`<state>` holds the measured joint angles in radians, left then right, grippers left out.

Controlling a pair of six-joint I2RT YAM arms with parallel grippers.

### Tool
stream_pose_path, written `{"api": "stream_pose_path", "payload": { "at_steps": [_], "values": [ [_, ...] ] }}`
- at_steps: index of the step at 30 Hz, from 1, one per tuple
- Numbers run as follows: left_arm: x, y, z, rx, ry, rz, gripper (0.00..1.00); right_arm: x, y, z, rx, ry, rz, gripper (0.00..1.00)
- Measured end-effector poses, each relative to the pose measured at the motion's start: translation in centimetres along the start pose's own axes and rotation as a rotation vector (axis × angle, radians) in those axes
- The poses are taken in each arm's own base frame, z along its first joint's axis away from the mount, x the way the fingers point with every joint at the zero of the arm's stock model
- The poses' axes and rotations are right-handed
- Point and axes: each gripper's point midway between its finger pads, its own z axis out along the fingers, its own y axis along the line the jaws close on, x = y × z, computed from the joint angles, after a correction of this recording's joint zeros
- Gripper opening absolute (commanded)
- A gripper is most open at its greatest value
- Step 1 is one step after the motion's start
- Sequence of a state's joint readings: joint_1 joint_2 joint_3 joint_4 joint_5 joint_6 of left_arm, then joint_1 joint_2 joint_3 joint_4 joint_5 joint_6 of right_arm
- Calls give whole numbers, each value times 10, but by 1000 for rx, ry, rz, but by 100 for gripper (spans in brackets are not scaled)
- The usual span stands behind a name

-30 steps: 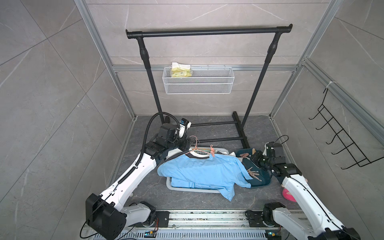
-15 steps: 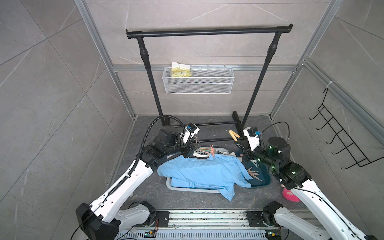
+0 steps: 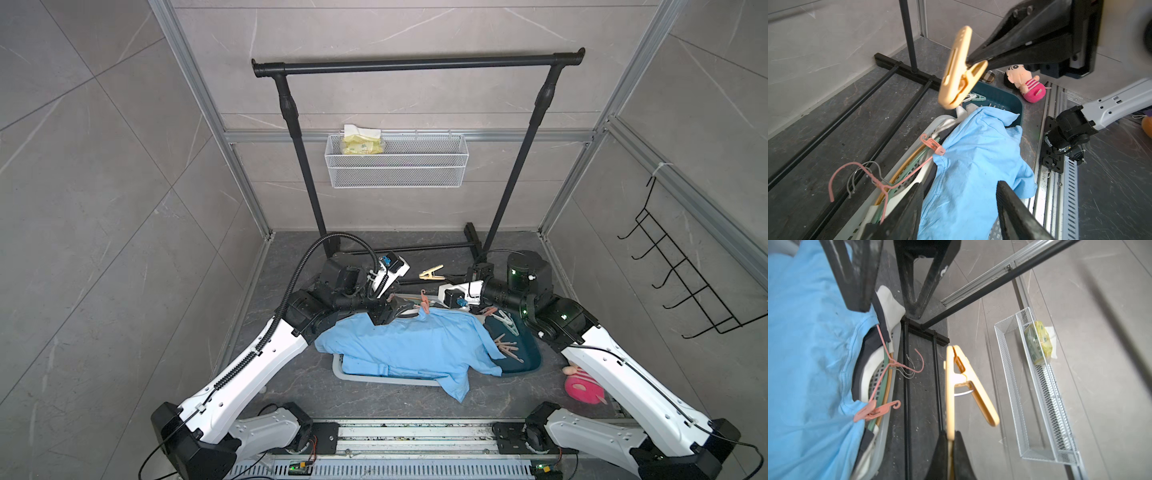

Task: Use clothespins to secure the t-shirt on both sides of the hanger
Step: Open the clothespin.

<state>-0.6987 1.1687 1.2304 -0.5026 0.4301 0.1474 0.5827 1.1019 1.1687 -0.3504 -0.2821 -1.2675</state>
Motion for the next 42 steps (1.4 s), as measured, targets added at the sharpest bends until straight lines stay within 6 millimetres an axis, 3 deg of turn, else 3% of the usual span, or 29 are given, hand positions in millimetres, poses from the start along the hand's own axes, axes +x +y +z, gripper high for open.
{"api": "stream_pose_path", "payload": {
  "at_steps": [5, 13, 18, 24, 25, 26, 28, 33, 34, 35, 38, 42],
  "values": [
    [-1, -7, 3, 18, 3, 1, 58, -13, -2, 0, -4, -42, -177, 0],
    [-6, -6, 11, 28, 8, -28, 54, -26, 12, 0, -54, -97, -291, 0],
    [-7, -13, 14, 54, 7, -38, 40, -38, 19, 1, -69, -131, -344, 0],
    [-7, -23, 15, 96, 10, -49, 6, -42, 23, 2, -76, -132, -388, 0],
    [-7, -23, 15, 97, 8, -43, 2, -42, 23, 2, -77, -129, -389, 4],
    [-7, -23, 14, 97, 8, -48, 1, -42, 23, 2, -76, -127, -386, 21],
    [-9, -23, 14, 91, 4, -43, 0, -42, 22, 2, -74, -118, -344, 37],
    [-11, -9, 11, 0, -15, -17, 0, -39, 5, -13, -49, -37, -160, 56],
    [-10, -5, 9, -28, -19, -4, 0, -38, 0, -19, -26, -21, -106, 72],
    [-9, -1, 7, -59, -24, 11, 0, -38, -5, -28, 5, -11, -33, 96],
    [-5, 12, 2, -150, -35, 67, 0, -40, -26, -58, 106, -3, 300, 99],
    [-1, 29, -3, -264, -56, 137, 0, -48, -55, -75, 133, -18, 816, 93]
  ]
}}
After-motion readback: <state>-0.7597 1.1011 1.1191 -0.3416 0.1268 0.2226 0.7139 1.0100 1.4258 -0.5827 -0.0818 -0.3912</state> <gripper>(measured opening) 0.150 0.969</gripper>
